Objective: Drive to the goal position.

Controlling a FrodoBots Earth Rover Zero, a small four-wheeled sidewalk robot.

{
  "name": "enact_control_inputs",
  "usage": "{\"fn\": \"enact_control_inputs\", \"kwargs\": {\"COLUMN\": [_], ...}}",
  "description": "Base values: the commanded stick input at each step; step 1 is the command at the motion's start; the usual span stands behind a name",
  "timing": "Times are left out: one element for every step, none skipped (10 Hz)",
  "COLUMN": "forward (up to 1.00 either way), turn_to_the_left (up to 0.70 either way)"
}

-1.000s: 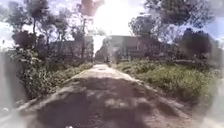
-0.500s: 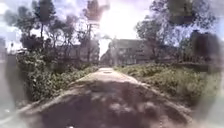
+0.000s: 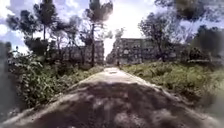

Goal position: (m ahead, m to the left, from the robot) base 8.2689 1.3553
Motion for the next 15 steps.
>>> {"fn": "enact_control_inputs", "kwargs": {"forward": [0.7,0.7,0.7,0.7,0.7,0.7,0.7,0.7,0.7,0.7,0.7,0.7,0.7,0.7,0.7], "turn_to_the_left": [0.0,0.0,0.0,0.0,0.0,0.0,0.0,0.0,0.0,0.0,0.0,0.0,0.0,0.0,0.0]}}
